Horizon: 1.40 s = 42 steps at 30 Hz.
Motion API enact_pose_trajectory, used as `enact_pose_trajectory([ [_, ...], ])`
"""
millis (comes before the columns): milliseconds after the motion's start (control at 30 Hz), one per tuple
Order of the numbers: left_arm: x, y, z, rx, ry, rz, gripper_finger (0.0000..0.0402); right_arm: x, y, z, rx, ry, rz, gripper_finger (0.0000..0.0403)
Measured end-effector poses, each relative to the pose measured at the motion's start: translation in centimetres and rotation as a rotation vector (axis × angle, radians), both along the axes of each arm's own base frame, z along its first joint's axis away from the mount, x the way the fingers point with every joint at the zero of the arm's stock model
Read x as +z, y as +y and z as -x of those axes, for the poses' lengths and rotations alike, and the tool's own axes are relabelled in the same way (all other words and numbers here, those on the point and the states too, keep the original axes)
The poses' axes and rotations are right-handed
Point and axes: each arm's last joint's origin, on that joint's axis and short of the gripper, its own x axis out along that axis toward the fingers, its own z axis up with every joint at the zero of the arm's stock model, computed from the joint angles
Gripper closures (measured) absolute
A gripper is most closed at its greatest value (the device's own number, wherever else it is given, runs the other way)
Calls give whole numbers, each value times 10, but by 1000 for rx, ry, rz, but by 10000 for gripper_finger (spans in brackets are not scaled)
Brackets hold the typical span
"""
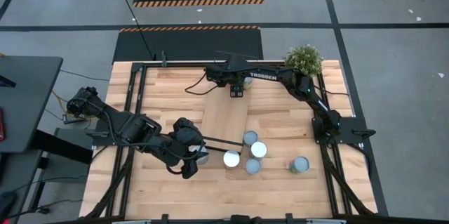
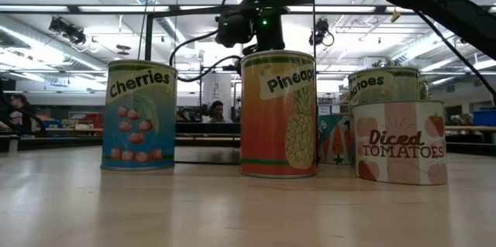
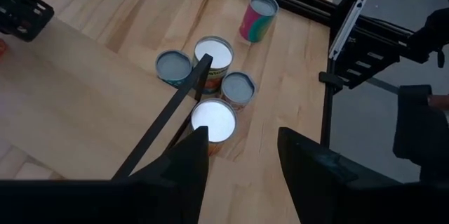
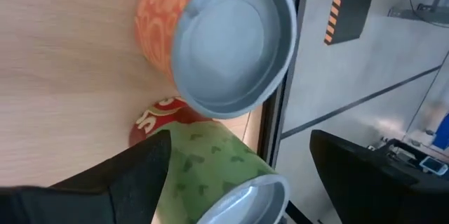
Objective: Pick and place cans onto a shelf
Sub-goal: Adjust the green can on the shelf
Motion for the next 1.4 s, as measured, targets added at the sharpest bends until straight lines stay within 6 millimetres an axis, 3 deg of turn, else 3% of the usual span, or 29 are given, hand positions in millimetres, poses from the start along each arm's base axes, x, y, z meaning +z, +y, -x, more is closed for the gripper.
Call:
enact_pose_trajectory([
  [300,0,0,0,-20,4,-15,225,2,40,-9,47,-27,-52,55],
  [467,-1,-2,0,-63,24,22,225,26,53,-5,7,-172,-184,55],
  [733,4,0,4,-70,9,46,225,72,36,19,-97,-356,-207,55],
  [967,22,-1,8,-122,-123,54,225,76,20,28,-168,-388,-318,55],
  [1233,39,1,23,-99,-220,61,225,87,20,40,-108,-439,-387,55],
  [1400,52,1,36,-84,-305,37,225,81,19,57,-102,-514,-400,55],
])
